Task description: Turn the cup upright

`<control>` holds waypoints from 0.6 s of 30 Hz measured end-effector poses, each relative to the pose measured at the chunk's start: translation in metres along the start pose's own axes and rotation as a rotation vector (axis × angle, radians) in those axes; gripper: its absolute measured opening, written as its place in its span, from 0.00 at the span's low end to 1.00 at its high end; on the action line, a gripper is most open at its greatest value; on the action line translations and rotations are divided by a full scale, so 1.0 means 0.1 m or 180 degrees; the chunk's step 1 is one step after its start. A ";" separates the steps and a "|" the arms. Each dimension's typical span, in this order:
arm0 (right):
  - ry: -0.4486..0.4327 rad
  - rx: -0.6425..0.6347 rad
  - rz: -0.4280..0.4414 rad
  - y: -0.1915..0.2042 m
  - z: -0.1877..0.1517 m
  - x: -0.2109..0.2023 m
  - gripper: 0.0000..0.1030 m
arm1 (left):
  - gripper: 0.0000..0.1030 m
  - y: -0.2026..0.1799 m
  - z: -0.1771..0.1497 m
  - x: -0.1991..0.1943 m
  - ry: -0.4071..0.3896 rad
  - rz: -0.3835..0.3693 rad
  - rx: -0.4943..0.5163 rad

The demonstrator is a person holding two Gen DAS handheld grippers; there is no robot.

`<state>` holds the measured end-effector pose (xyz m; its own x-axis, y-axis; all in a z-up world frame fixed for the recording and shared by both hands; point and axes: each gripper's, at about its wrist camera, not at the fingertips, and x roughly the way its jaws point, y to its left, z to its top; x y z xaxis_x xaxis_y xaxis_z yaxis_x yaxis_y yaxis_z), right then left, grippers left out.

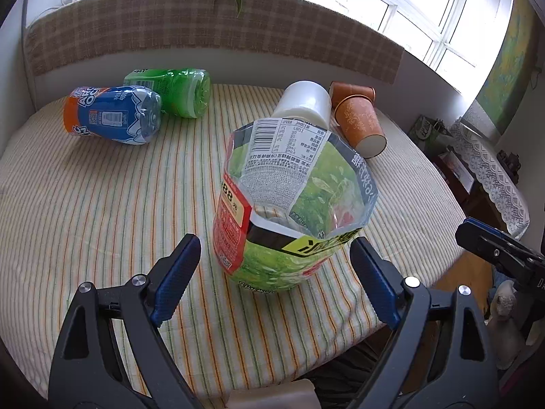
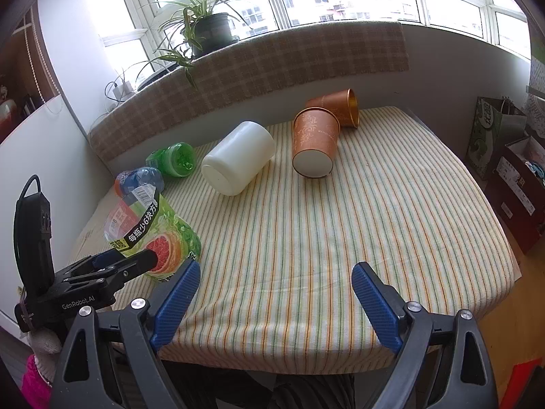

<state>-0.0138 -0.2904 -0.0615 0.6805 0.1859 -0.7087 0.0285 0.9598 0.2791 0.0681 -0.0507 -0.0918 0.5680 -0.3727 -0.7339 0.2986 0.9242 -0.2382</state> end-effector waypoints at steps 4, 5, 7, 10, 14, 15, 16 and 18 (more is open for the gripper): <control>-0.0088 -0.0108 -0.0001 0.11 0.03 -0.04 0.89 | 0.89 0.04 -0.08 -0.16 -0.0093 0.0125 0.0009; -0.0108 -0.0139 0.0002 0.14 0.04 -0.04 0.89 | 0.89 0.06 -0.10 -0.21 -0.0128 0.0165 0.0007; -0.0159 -0.0208 0.0015 0.21 0.05 -0.06 0.89 | 0.89 0.09 -0.11 -0.31 -0.0213 0.0241 -0.0004; -0.0278 -0.0342 0.0008 0.33 0.07 -0.09 0.92 | 0.89 0.13 -0.14 -0.50 -0.0375 0.0390 -0.0015; -0.0483 -0.0533 -0.0027 0.48 0.08 -0.18 0.94 | 0.89 0.14 -0.16 -0.74 -0.0645 0.0620 -0.0008; -0.0542 -0.0572 -0.0039 0.52 0.08 -0.20 0.95 | 0.89 0.13 -0.15 -0.80 -0.0724 0.0676 0.0000; -0.0601 -0.0606 -0.0048 0.55 0.07 -0.23 0.95 | 0.89 0.12 -0.16 -0.86 -0.0800 0.0725 0.0005; -0.0715 -0.0670 -0.0073 0.61 0.07 -0.28 0.95 | 0.89 0.10 -0.15 -0.98 -0.0944 0.0795 0.0008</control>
<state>-0.0266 -0.2389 -0.0202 0.8269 0.1350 -0.5459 -0.0905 0.9900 0.1078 0.0041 -0.0040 -0.0317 0.8205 -0.1445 -0.5530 0.1247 0.9895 -0.0736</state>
